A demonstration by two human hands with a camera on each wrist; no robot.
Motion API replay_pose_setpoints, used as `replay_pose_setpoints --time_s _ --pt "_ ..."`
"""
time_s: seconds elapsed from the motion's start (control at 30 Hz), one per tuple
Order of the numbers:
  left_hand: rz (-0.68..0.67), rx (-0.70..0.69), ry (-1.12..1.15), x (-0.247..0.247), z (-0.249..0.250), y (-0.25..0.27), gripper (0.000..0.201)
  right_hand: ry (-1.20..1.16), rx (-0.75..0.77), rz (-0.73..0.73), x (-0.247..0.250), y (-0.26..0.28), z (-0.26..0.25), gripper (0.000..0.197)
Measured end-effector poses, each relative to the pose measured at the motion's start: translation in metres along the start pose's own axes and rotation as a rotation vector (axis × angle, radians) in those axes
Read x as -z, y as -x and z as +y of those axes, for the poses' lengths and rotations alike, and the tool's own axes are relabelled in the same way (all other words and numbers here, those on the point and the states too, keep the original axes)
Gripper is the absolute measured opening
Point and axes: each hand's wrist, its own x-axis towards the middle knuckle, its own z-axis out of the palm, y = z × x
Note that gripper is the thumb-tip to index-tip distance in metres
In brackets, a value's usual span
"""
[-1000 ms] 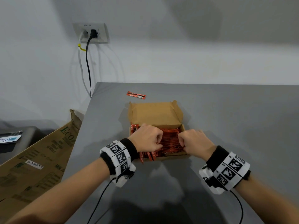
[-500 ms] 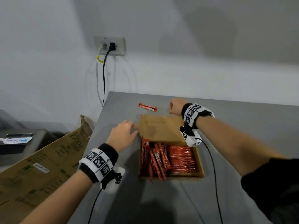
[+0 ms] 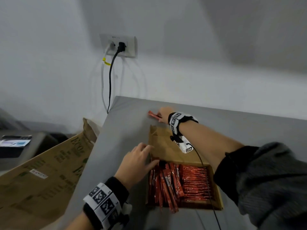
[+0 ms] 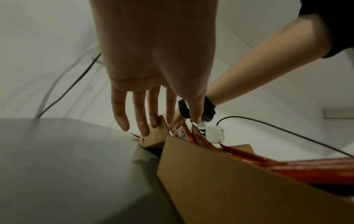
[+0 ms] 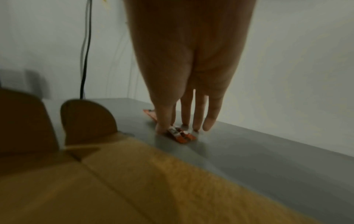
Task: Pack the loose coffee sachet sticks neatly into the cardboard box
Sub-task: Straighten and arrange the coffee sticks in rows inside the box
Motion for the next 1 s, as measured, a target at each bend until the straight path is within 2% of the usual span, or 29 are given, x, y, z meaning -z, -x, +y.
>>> replay_pose_setpoints --time_s 0.1,0.23,0.4,0.5,0.57,0.7,0.8,0.87,0.93,1.0 --pt "-0.012 -0.020 -0.020 -0.009 -0.002 0.001 0.045 0.036 -0.010 0.057 0.000 -0.002 -0.006 0.029" --pt "-0.007 -0.012 -0.026 -0.010 0.000 -0.001 0.042 0.061 0.065 0.118 0.007 0.019 -0.006 0.031" --pt "-0.018 0.020 -0.040 -0.009 0.005 -0.004 0.036 -0.262 0.064 0.273 0.017 0.074 0.000 0.022" --pt "-0.015 0.045 -0.045 -0.008 0.008 -0.003 0.035 -0.579 0.143 0.326 0.001 0.131 0.003 0.038" --pt "-0.004 0.044 -0.053 -0.007 0.011 -0.002 0.034 -0.634 0.155 0.315 -0.013 0.167 0.004 0.043" --pt "-0.012 0.051 -0.064 -0.005 0.014 -0.003 0.034 -0.711 0.046 0.387 -0.048 0.212 0.009 0.030" --pt "-0.014 0.071 -0.079 -0.005 0.017 0.000 0.035 -0.796 0.063 0.370 -0.077 0.237 0.009 0.027" --pt "0.035 0.057 -0.148 -0.002 0.022 0.005 0.038 -0.792 0.072 0.325 -0.092 0.249 0.013 0.020" --pt "0.115 -0.029 -0.156 0.001 0.029 0.014 0.039 -0.827 0.074 0.275 -0.100 0.260 0.020 0.007" --pt "0.092 -0.156 -0.061 0.000 0.039 0.026 0.035 -0.857 0.077 0.238 -0.107 0.267 0.027 0.007"
